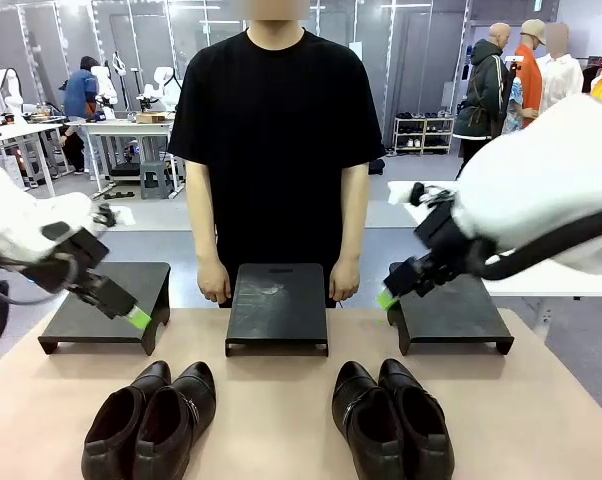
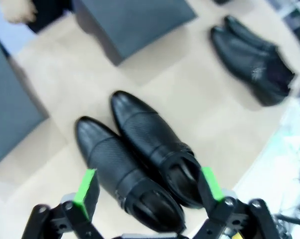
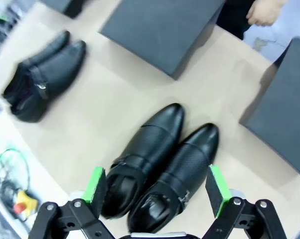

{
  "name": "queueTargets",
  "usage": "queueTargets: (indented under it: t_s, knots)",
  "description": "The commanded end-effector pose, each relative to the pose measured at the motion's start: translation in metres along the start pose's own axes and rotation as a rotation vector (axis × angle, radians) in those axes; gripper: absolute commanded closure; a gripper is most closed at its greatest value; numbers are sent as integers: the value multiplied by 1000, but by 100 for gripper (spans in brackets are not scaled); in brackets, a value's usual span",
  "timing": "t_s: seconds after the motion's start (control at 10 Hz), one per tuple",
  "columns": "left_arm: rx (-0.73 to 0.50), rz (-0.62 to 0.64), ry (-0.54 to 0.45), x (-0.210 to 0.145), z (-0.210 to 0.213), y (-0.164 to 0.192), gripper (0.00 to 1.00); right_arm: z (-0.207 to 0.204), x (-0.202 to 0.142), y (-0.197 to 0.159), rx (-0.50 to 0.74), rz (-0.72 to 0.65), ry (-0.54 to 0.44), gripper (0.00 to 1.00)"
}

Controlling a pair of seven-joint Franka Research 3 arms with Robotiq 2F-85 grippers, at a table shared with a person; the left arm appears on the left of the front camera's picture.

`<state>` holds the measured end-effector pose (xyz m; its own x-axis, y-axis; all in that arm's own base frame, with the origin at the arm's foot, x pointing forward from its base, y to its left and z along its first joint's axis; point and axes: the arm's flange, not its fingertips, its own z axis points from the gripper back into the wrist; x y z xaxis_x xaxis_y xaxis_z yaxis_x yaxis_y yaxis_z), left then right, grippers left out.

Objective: Place the shoes on the stand as instructed by the person.
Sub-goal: Pick up one pair of Shoes and place it on the Shoes Stand indicated by the person.

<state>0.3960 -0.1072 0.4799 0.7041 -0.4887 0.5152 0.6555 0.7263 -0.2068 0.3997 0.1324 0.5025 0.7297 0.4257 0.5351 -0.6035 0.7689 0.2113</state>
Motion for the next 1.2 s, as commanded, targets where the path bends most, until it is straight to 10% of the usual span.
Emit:
queueTargets:
  t_s: [0.0, 0.5, 1.1]
  knots:
    - [-195, 53, -46, -17, 35, 29, 0, 33, -18, -41, 232, -123, -42, 0]
    - [-513, 178, -310, -156, 125, 95, 0, 113, -143, -142, 663, -294, -249, 0]
    - [-384, 498, -658, -323, 194, 143, 0, 174, -317, -214, 631, -642, -503, 0]
